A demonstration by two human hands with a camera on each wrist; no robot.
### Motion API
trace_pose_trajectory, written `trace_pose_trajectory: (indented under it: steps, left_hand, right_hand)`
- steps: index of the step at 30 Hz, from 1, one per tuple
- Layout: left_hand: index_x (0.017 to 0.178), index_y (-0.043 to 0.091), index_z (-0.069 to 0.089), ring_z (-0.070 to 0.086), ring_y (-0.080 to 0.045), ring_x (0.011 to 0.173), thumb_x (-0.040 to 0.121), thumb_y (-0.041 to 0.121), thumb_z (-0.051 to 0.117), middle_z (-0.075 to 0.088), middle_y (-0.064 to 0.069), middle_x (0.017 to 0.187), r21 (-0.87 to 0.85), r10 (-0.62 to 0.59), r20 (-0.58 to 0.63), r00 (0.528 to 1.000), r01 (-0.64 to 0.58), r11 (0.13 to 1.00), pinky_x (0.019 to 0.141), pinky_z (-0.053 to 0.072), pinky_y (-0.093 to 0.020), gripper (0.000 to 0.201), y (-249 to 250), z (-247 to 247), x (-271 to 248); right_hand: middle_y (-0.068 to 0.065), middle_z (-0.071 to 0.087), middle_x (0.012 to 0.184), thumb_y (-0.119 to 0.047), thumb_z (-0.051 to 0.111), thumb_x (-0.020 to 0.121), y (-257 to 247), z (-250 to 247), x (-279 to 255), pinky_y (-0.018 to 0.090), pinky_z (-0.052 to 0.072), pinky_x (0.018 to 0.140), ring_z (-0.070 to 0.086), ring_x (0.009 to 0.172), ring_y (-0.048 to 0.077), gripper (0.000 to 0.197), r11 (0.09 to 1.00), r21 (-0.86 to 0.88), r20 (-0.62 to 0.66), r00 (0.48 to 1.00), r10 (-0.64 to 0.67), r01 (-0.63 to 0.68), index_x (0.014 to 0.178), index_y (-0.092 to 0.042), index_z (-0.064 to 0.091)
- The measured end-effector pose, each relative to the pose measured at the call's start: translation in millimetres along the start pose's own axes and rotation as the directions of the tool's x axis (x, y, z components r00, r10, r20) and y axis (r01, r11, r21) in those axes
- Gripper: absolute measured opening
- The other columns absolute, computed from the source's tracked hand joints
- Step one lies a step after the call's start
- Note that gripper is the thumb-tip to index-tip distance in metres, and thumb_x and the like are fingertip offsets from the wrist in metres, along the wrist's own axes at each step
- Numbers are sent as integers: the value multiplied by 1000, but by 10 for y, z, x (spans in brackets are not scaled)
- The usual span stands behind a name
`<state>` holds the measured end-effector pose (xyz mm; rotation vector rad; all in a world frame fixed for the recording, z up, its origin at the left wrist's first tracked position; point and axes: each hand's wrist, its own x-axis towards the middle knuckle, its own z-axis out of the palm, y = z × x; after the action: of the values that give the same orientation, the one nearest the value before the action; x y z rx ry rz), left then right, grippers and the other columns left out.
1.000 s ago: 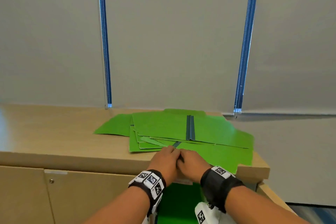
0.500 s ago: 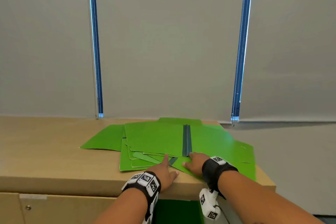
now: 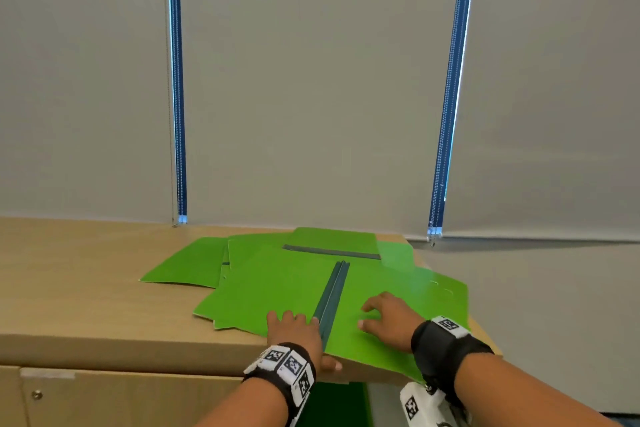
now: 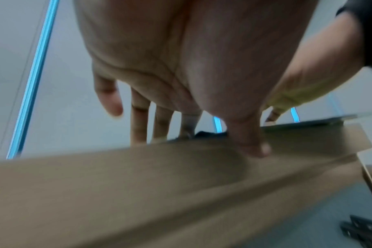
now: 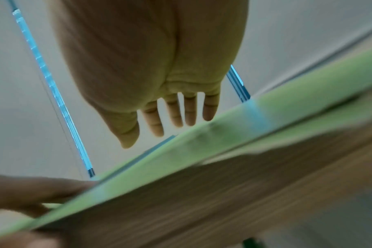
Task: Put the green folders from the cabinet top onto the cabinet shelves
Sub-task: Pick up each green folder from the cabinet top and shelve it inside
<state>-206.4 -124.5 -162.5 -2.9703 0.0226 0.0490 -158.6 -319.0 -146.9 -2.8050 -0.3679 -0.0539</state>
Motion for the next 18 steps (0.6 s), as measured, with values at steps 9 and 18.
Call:
trace_pose_trajectory:
  steps: [9, 18]
  left_hand:
    - [153, 24, 2, 62, -30, 99, 91, 2, 31, 58, -10, 119, -261, -60, -213, 975, 2, 965, 80, 49, -40, 72, -254, -350, -381]
    - [143, 48, 31, 51, -7, 73, 80, -16, 36, 40, 13, 114, -606, -219, -727, 651, -458, 650, 61, 47, -19, 90, -463, -700, -765]
  right_hand:
    - [17, 45, 140, -65, 50, 84, 299, -114, -14, 35, 38, 105, 45, 129, 33, 79, 920, 128, -123, 914, 386, -372, 136, -7, 38]
    - [10, 45, 146, -76, 68, 60, -289, -359, -9, 44, 38, 110, 50, 125, 27, 113, 462, 877, -1, 963, 268, -128, 144, -8, 35]
